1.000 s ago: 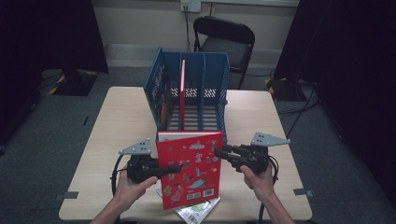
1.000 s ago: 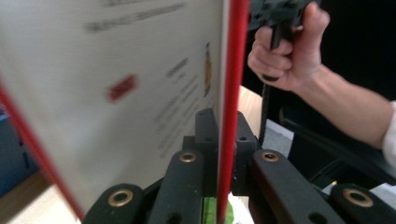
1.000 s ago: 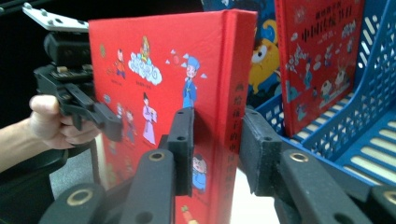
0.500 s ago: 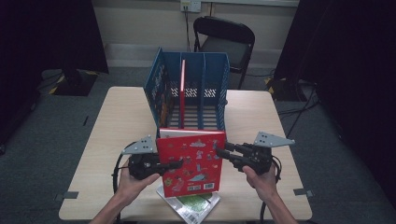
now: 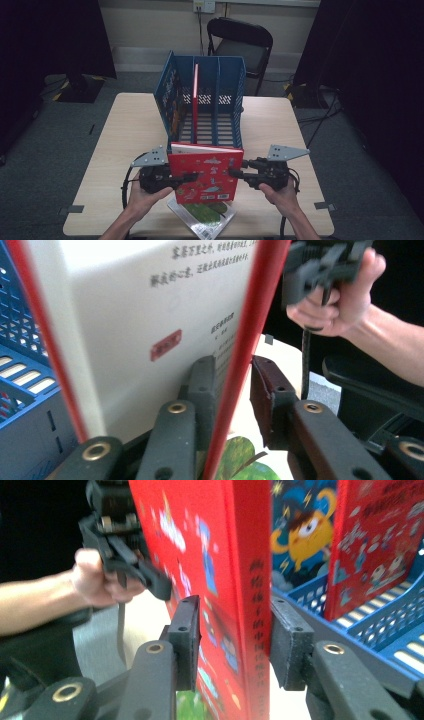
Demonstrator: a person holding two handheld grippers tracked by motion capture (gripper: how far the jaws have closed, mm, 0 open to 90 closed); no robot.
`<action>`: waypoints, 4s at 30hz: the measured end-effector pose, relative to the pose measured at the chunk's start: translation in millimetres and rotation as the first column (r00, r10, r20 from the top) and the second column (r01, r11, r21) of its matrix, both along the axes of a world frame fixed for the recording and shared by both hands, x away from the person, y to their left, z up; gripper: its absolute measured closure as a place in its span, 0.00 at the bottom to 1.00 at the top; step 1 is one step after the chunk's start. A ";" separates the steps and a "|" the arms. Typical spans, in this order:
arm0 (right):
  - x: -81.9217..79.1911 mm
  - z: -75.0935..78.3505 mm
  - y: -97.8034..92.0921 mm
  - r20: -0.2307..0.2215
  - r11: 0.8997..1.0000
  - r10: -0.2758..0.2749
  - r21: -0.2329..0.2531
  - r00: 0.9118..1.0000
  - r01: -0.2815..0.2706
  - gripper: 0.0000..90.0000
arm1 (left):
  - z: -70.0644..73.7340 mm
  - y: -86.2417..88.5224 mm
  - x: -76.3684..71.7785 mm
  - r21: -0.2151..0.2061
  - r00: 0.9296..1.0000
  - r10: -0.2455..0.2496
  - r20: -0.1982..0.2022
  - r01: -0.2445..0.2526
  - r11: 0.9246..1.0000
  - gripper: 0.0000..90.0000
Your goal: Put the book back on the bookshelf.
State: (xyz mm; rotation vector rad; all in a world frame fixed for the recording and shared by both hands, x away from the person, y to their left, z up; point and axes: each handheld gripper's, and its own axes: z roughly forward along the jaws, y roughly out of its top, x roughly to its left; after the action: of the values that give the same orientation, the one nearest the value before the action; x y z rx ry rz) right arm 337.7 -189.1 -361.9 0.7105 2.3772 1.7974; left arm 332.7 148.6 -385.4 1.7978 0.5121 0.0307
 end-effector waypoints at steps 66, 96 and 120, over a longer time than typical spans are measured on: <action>-14.5 -28.4 49.9 0.107 0.996 0.051 -0.083 0.993 -0.042 0.88 | -33.0 20.9 11.5 0.181 0.966 0.194 -0.173 -0.162 0.970 0.50; -11.3 -13.7 19.3 0.069 0.996 -0.065 -0.054 0.996 0.069 0.90 | -43.6 51.2 21.8 0.233 0.922 0.347 -0.173 -0.304 0.924 0.41; -8.1 18.4 1.6 0.090 0.992 -0.115 -0.032 0.989 0.119 0.90 | -47.3 64.4 25.6 0.253 0.900 0.393 -0.186 -0.343 0.905 0.39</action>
State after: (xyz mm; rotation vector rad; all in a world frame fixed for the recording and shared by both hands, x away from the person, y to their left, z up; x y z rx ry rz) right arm 329.5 -187.5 -343.4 0.7344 2.2576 1.6968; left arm 358.2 213.1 -432.6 1.8997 1.0534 0.1439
